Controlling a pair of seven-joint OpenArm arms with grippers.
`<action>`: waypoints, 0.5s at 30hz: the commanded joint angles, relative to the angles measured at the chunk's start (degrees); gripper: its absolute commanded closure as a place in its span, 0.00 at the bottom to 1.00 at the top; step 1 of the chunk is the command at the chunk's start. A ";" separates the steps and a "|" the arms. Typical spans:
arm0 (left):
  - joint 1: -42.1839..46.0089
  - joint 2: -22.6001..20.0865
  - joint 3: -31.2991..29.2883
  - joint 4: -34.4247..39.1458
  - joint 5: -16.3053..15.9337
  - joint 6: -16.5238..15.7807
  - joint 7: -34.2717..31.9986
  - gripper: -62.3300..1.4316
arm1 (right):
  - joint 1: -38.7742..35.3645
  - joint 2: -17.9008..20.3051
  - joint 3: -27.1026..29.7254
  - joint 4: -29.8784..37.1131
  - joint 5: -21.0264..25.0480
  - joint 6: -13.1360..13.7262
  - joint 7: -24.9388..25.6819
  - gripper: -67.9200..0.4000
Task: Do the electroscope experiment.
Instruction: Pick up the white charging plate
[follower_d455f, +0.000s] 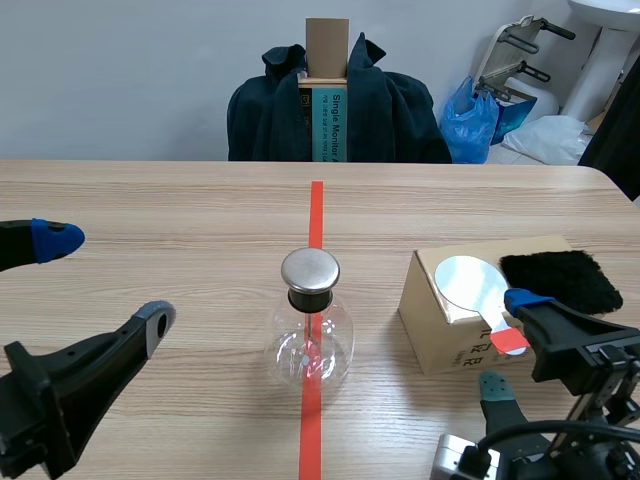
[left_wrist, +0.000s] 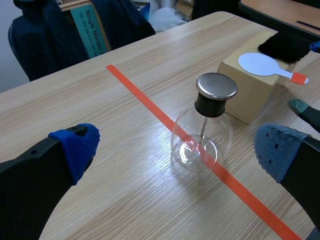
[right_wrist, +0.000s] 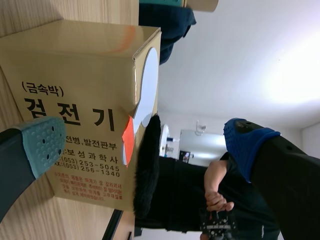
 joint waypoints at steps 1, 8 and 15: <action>0.11 -0.02 0.17 0.57 -0.44 -0.04 -0.79 0.00 | 0.98 0.74 -0.31 1.05 0.15 -2.27 -1.46 0.03; 0.11 -0.02 0.15 0.55 -0.42 0.39 2.34 0.00 | 2.32 0.76 -1.73 1.05 0.26 -2.21 -4.85 0.03; 0.09 -0.04 0.15 0.50 1.79 0.39 5.22 0.00 | 3.39 1.09 -1.66 0.74 0.61 -1.25 -5.90 0.03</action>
